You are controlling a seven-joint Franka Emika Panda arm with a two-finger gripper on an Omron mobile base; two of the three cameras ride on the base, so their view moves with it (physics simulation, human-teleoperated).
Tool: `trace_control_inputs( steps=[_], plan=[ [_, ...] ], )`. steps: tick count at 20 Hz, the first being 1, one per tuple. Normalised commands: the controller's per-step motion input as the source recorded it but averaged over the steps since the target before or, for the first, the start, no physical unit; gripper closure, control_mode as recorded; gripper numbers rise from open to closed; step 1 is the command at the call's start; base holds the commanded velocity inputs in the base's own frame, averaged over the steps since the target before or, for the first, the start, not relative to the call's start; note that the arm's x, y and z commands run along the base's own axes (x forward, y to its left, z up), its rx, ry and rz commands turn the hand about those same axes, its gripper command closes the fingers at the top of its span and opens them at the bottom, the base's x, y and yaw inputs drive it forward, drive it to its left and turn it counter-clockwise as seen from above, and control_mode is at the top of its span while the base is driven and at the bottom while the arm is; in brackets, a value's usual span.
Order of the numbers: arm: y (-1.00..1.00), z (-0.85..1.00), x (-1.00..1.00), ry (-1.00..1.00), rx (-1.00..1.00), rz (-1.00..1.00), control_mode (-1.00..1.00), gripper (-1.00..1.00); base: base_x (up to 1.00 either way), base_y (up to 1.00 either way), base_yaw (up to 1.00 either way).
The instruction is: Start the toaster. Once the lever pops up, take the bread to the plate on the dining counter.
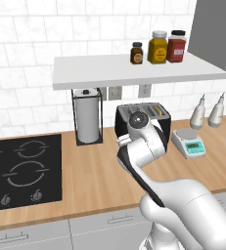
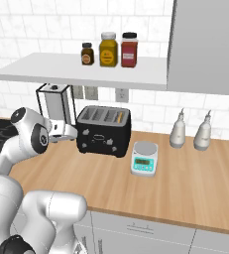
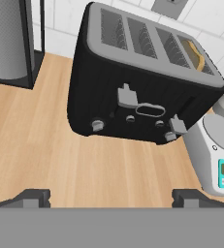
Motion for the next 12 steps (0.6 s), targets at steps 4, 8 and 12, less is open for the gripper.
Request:
trace_control_inputs(
  steps=[4,8,12],
  plan=[
    [0.0,0.0,0.0,0.0,0.0,0.0,-1.0,-1.0,0.0,0.0,0.0],
    [0.0,0.0,0.0,0.0,0.0,0.0,-1.0,-1.0,0.0,0.0,0.0],
    [0.0,0.0,0.0,0.0,0.0,0.0,-1.0,-1.0,0.0,0.0,0.0]
  ],
)
